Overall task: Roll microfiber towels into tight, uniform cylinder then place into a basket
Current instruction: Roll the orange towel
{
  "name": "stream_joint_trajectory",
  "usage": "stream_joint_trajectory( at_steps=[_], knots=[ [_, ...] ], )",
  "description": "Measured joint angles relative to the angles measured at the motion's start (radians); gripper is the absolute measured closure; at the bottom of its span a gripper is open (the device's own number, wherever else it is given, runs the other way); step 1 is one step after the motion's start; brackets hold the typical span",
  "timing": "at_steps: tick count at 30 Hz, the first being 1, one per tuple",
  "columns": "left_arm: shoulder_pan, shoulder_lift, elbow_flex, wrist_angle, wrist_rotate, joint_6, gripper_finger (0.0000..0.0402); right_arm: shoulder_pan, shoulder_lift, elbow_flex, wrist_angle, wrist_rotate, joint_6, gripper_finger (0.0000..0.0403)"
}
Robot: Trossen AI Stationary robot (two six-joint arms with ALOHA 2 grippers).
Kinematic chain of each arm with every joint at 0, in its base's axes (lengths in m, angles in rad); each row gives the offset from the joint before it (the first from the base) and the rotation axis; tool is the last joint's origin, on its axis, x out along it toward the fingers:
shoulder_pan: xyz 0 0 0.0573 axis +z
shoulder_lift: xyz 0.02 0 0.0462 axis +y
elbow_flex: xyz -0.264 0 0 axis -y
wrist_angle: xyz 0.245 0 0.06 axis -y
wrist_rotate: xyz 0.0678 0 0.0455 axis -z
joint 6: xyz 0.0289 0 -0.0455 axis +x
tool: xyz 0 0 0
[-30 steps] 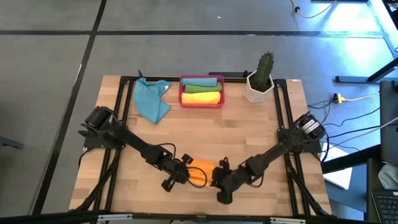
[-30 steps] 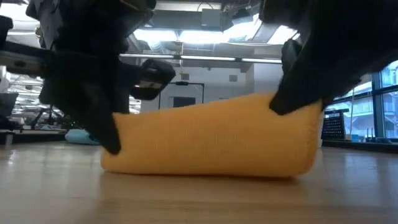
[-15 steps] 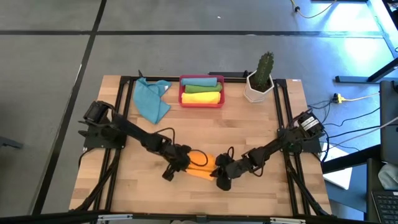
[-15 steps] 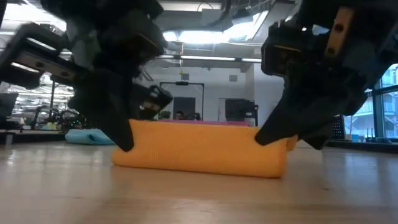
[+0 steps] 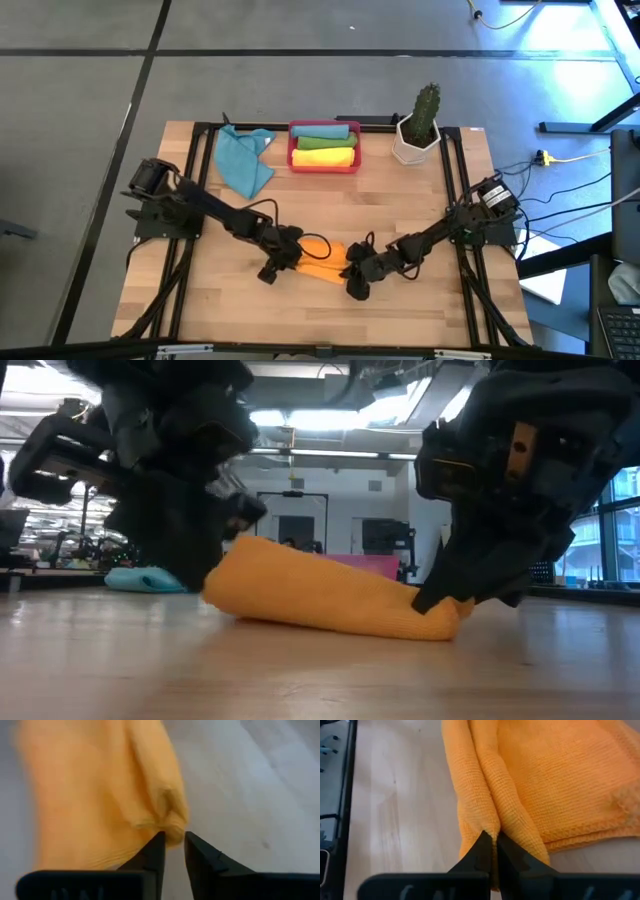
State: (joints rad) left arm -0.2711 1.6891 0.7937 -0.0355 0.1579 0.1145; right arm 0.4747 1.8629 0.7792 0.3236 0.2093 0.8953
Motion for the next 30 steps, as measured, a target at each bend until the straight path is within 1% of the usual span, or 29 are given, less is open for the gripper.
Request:
stream_joint_trajectory(
  at_steps=[5,7,11,14,16,19,24,27,30],
  knots=[
    [-0.018,-0.095,0.001,-0.052,-0.168,0.035,0.0303,0.000,0.000,0.001,-0.017,0.005,0.016,0.0392],
    [-0.032,-0.118,0.002,-0.035,-0.194,0.046,0.0290,0.000,0.000,0.001,-0.017,0.008,0.016,0.0392],
    [-0.085,-0.131,0.004,0.043,-0.196,0.070,0.0274,0.000,0.000,0.001,-0.019,0.012,0.015,0.0392],
    [-0.136,-0.109,0.005,0.154,-0.197,0.102,0.0274,0.000,0.000,0.001,-0.019,0.014,0.015,0.0392],
    [-0.163,-0.070,0.006,0.229,-0.205,0.124,0.0275,-0.001,0.000,0.001,-0.019,0.014,0.014,0.0392],
    [-0.176,-0.009,0.005,0.272,-0.267,0.139,0.0275,-0.001,0.001,0.001,-0.019,0.014,0.013,0.0392],
    [-0.134,0.065,0.005,0.265,-0.278,0.131,0.0275,-0.001,0.001,0.001,-0.018,0.013,-0.004,0.0392],
    [-0.093,0.080,0.005,0.264,-0.279,0.111,0.0275,-0.001,0.001,0.001,-0.017,0.013,-0.023,0.0391],
    [-0.053,0.088,0.006,0.251,-0.278,0.075,0.0275,-0.001,0.002,0.001,-0.014,0.014,-0.090,0.0388]
  ],
)
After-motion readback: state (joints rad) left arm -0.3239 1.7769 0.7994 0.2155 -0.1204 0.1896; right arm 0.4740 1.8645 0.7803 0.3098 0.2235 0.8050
